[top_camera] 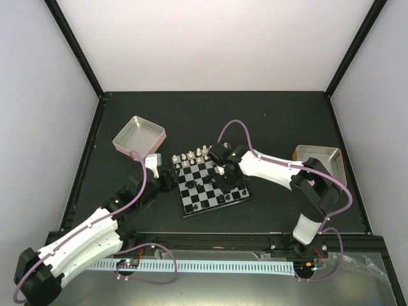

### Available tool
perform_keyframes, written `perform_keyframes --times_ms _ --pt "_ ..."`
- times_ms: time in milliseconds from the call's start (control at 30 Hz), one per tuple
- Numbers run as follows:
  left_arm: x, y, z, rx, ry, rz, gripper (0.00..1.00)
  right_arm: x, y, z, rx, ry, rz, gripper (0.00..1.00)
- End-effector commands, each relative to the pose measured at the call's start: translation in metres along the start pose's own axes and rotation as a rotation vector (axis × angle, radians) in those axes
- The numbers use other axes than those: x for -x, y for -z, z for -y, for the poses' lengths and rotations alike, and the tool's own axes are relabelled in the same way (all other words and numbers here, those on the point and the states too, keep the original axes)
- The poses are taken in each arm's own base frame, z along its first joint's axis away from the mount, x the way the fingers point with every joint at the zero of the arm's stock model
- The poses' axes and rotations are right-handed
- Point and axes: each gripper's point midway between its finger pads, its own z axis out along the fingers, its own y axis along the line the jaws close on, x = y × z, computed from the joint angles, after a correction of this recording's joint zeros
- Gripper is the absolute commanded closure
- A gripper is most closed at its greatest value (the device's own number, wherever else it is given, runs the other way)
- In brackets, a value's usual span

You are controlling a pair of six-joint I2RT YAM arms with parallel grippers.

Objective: Set up the chess pieces on the board
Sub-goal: Place the chess piece on the chessboard.

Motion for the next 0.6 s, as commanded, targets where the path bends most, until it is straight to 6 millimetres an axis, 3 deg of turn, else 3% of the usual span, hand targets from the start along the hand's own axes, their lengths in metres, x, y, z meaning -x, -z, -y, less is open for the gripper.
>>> perform_keyframes --times_ms 0,133,267,433,567 --pt "0.006 0.001 0.003 -0.015 0.011 0.019 0.40 0.000 0.000 -0.005 0.017 0.003 0.004 0.96" --pt "0.006 0.001 0.004 -0.017 0.011 0.021 0.40 -0.001 0.000 -0.007 0.021 0.012 -0.005 0.92" --pt "0.007 0.000 0.004 -0.016 0.009 0.021 0.40 0.003 0.004 -0.006 0.006 0.007 0.009 0.78" --pt "0.007 0.001 0.004 -0.016 0.007 0.023 0.40 0.026 0.021 -0.005 -0.016 -0.014 0.091 0.71" --pt "0.007 0.001 0.003 -0.013 0.005 0.022 0.40 0.041 0.024 -0.006 -0.031 -0.008 0.111 0.70"
